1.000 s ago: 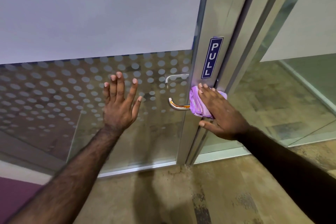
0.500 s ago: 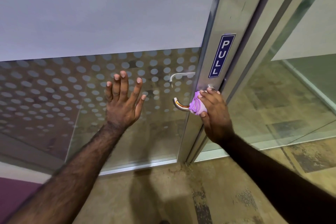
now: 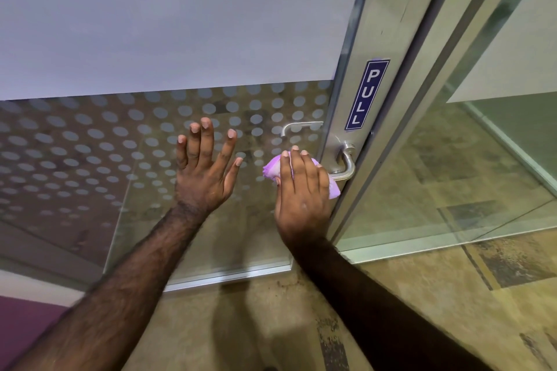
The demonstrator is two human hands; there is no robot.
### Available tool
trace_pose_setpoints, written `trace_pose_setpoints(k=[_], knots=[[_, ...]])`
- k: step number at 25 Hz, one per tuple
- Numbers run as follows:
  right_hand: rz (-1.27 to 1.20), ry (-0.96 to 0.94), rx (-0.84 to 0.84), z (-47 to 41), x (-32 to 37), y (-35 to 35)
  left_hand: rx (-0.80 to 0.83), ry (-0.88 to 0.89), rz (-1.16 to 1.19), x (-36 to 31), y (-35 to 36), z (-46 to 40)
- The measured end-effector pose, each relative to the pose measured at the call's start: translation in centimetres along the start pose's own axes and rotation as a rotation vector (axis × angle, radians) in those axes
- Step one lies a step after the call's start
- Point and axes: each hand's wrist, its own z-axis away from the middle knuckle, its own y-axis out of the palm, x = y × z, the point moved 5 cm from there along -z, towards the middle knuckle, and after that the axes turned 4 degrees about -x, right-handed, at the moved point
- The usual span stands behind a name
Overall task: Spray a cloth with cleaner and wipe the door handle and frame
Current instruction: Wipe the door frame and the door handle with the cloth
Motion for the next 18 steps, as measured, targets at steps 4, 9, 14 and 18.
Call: trace_pose_setpoints(k=[4, 9, 14, 18], knots=[[-0.01, -0.247, -0.026, 0.6, -1.3, -0.7, 0.003, 0.002, -0.002, 0.0, 0.1, 0.1], [-0.058, -0.606, -0.055, 1.2, -7.0, -1.0, 0.009, -0.002, -0.005, 0.1, 0.1, 0.1], [-0.099, -0.759, 0.041, 1.3, -13.8, -0.6, 0.012, 0.003, -0.01, 0.2, 0.2, 0.0], [-0.172, -0.756, 0.142, -0.3, -17.5, -0.8, 0.005, 0.005, -0.01, 0.1, 0.3, 0.2]])
